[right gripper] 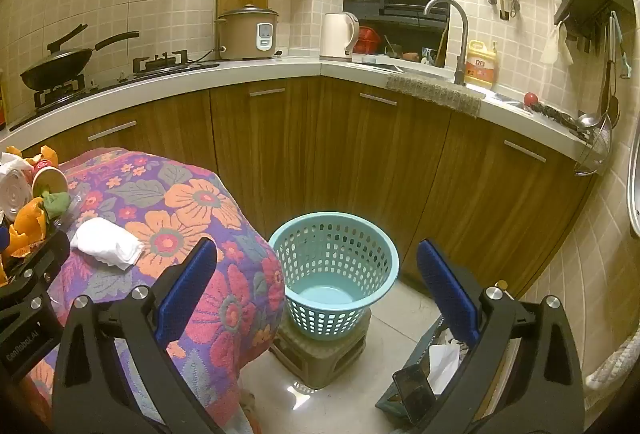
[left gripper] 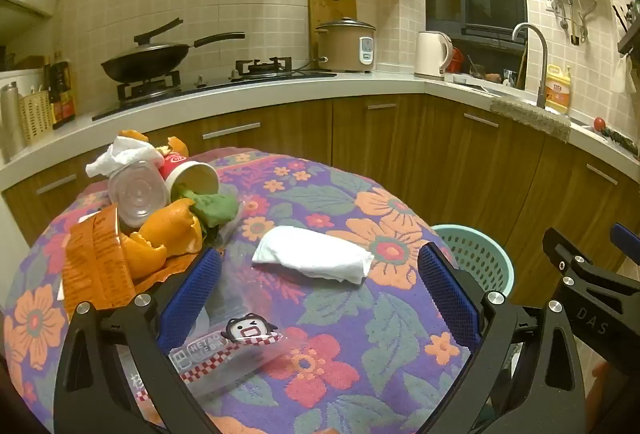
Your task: Collect trash
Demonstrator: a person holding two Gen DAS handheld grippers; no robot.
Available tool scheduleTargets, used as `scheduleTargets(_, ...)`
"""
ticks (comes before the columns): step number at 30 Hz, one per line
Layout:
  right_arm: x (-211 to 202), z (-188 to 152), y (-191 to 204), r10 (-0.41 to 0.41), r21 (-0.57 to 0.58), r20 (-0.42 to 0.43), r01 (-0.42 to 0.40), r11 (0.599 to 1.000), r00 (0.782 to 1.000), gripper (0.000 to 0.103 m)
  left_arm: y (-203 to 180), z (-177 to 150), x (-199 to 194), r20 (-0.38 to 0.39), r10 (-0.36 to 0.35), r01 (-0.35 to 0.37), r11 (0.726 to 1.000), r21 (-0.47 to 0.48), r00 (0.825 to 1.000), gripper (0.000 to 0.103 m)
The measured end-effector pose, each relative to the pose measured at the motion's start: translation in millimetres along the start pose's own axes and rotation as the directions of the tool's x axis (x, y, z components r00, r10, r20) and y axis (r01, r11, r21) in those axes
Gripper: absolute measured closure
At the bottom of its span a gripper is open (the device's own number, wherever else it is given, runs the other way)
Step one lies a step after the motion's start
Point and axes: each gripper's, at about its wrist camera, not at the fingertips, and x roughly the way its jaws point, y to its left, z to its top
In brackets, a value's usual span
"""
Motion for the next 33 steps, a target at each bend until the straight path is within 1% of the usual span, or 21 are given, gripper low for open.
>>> scheduleTargets(29, -0.9, 2.0, 0.5, 0.002, 0.002, 0.0, -0.002, 1.0, 1.0, 0.008, -0.1, 0.3, -0.5, 0.001, -0.002, 0.002, 1.0, -0.002, 1.0, 0.007)
scheduleTargets(31, 0.7, -2.9, -2.5, 0.004, -0.001, 0.0, -0.004, 1.0, 1.0, 0.008, 0.2, 0.4, -1.0, 0.002, -0.001, 0.001, 1.0, -0.005, 1.0, 0.007)
scheduleTargets(33, -2.3, 2.0, 3.7, 0.006, -0.007, 0.001, -0.006, 1.0, 1.0, 0.008, 0.0, 0.8, -1.4, 0.002, -0.001, 0.001, 1.0, -0.006, 1.0, 0.007)
